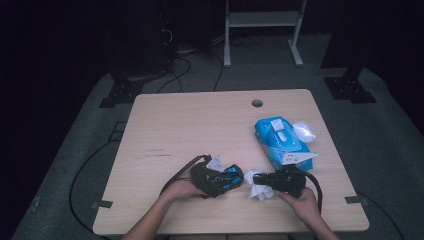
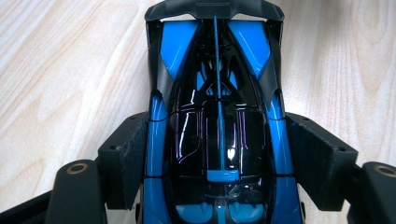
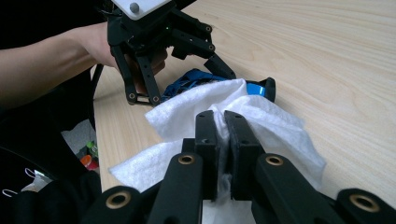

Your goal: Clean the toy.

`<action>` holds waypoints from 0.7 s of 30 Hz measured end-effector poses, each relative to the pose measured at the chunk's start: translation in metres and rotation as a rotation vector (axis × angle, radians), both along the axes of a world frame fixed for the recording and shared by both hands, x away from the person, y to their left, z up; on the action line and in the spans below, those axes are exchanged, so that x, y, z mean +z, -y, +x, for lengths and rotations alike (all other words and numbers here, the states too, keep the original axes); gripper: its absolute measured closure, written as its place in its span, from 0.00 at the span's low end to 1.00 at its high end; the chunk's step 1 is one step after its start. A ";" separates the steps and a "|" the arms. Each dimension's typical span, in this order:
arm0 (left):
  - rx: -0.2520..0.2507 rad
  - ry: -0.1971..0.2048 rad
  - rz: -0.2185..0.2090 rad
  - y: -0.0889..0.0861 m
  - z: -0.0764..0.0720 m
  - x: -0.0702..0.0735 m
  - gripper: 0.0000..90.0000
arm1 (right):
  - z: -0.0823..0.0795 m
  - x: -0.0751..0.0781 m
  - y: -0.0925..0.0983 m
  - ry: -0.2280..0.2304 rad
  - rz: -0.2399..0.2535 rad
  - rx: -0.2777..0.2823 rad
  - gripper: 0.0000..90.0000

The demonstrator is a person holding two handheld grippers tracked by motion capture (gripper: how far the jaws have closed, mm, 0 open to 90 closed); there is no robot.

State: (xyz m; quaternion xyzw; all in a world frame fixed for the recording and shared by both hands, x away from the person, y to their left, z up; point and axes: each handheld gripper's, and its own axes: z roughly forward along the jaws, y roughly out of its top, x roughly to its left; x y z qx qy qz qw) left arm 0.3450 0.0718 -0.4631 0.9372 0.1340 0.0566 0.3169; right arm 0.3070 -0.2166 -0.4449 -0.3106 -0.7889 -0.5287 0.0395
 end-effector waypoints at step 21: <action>0.002 0.008 -0.014 0.001 0.004 0.006 0.30 | 0.001 0.000 0.007 -0.002 0.028 -0.021 0.93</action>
